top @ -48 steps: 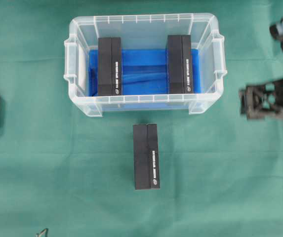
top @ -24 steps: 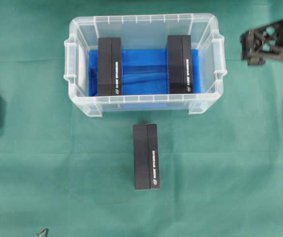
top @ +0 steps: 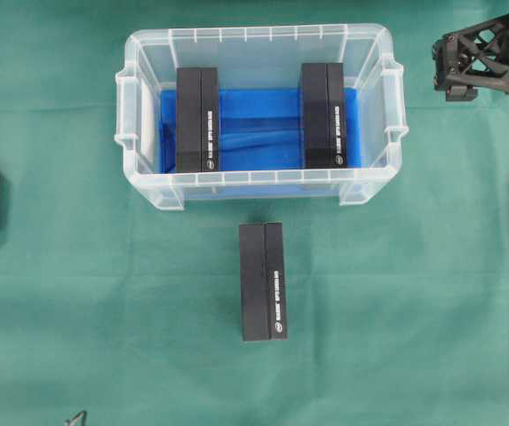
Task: Take the box out of the case with the right arm.
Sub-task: 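Open the right gripper and withdraw it to the right, then move the open right gripper over the left black box in the case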
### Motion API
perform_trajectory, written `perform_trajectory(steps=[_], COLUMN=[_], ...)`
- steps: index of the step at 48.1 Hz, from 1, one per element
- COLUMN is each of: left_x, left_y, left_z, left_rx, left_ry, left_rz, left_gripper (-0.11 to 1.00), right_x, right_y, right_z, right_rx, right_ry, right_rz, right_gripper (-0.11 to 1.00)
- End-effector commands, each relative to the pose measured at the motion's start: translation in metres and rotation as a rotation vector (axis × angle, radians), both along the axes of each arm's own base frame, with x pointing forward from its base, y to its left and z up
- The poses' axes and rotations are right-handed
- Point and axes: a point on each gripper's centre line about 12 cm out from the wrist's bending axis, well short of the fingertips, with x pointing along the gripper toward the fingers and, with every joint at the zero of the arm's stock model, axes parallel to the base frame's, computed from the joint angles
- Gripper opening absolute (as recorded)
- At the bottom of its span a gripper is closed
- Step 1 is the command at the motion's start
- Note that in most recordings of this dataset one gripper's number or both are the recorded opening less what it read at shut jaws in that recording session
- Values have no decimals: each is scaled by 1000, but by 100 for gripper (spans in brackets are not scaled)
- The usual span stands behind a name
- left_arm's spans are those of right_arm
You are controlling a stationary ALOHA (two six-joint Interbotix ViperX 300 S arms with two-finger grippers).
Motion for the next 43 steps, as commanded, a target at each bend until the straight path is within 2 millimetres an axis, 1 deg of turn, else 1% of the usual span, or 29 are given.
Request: perform_trajectory(steps=[1,17,24,34,43], left_x=[2,2,2,2,2], left_y=[0,0,0,0,0], left_z=[5,6,6,6,6], left_rx=[2,2,2,2,2], left_ry=[-17,-19,-19,-17,-17], left_rz=[-2,-2,-4,-4,-4], left_gripper=[0,0,0,0,0], right_x=[0,1,11,39,75], right_y=[-1,-1,-2,-3,-5], right_z=[4,7,7,9,13], right_rx=[-7,-7,-12,-8,-9], right_ry=[-17,-30,-56,-68,-76], right_rz=[-4,-5,3,25,50], right_gripper=[88,88,88,88,88])
